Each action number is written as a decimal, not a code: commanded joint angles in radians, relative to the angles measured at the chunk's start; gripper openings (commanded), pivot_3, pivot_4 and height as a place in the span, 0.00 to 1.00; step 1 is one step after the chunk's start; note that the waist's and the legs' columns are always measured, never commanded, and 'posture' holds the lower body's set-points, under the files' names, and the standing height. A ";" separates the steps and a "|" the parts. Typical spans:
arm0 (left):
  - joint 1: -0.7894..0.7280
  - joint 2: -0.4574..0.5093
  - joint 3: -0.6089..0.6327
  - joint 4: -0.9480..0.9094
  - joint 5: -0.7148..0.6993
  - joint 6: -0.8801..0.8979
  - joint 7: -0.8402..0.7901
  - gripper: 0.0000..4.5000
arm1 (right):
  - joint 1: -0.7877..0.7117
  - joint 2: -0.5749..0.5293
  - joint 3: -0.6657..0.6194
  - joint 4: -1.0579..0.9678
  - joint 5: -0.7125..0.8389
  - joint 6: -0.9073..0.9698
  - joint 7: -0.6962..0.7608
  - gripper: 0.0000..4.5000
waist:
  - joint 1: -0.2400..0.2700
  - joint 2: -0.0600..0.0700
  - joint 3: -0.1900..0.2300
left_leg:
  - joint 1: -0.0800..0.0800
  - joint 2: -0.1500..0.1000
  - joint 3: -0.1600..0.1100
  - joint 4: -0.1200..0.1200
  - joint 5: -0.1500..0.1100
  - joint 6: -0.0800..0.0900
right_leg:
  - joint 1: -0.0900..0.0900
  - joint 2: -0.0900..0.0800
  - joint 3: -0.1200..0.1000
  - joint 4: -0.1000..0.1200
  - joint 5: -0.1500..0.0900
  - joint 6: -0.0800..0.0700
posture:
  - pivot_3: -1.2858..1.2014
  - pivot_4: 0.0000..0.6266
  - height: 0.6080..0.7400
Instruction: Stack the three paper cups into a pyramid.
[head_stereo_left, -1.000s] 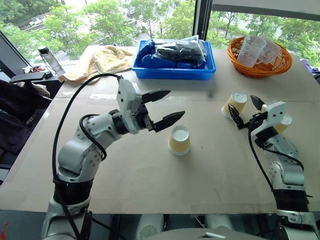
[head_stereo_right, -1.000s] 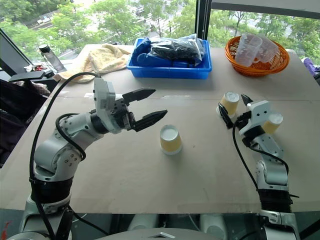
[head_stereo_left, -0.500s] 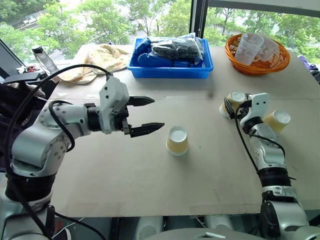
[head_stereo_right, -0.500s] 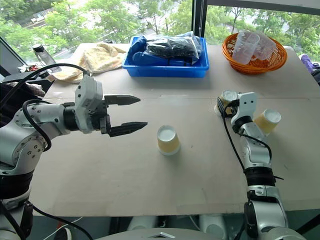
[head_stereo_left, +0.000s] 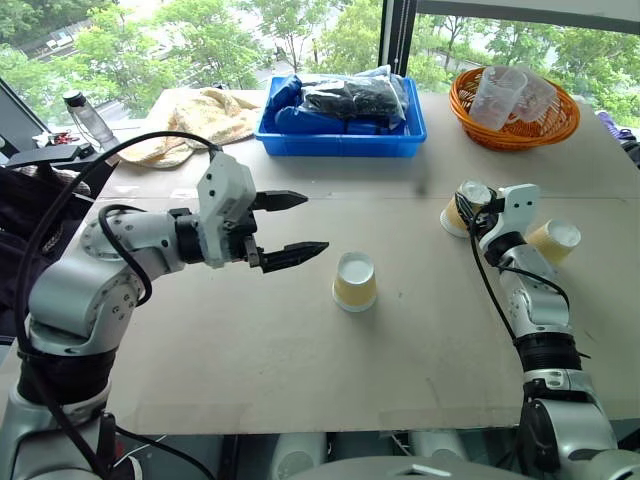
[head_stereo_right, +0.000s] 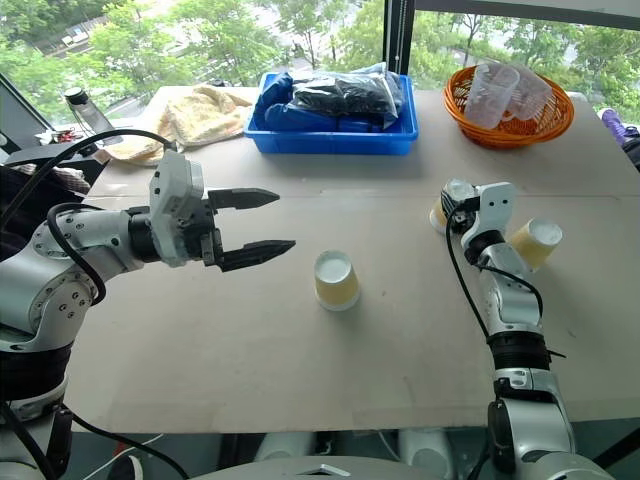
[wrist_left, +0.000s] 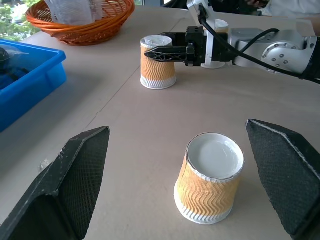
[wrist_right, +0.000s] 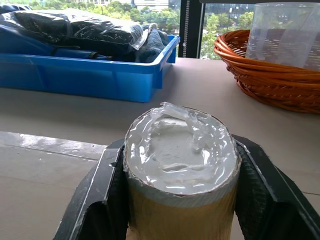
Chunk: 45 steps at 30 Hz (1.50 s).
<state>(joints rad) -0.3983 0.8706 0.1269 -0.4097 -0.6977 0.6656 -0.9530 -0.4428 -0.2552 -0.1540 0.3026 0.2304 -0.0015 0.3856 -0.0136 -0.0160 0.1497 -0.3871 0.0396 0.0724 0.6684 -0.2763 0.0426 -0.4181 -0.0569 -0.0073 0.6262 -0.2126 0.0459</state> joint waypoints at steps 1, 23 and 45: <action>-0.003 0.019 0.056 -0.015 -0.011 -0.020 -0.013 1.00 | 0.077 -0.048 0.037 -0.196 0.133 0.074 0.209 0.43 | 0.001 0.000 0.000 | 0.000 0.000 0.000 0.000 0.000 0.000 | 0.000 0.000 0.000 0.000 0.000 0.000 | 0.52 0.24 0.95; 0.051 0.040 0.070 -0.037 -0.007 -0.064 -0.105 1.00 | 0.314 -0.120 0.291 -0.488 0.123 0.088 0.485 0.43 | 0.003 -0.001 0.000 | 0.002 0.000 0.001 0.001 -0.002 0.003 | 0.001 0.001 0.001 0.001 -0.002 -0.004 | 0.52 0.24 0.95; -0.104 -0.053 -0.043 0.069 0.026 -0.071 -0.094 1.00 | 0.515 -0.156 0.022 -0.685 0.129 -0.003 0.310 0.99 | 0.017 -0.002 0.000 | 0.002 0.000 0.000 0.001 -0.002 0.003 | 0.002 0.001 0.000 0.001 0.000 0.000 | 0.52 0.24 0.95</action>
<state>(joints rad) -0.4652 0.8250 0.0866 -0.3626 -0.6907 0.6146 -1.0559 0.0552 -0.4201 -0.0784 -0.3256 0.3600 0.0287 0.7462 0.0029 -0.0175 0.1500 -0.3847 0.0396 0.0728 0.6698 -0.2782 0.0457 -0.4160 -0.0558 -0.0070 0.6273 -0.2129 0.0455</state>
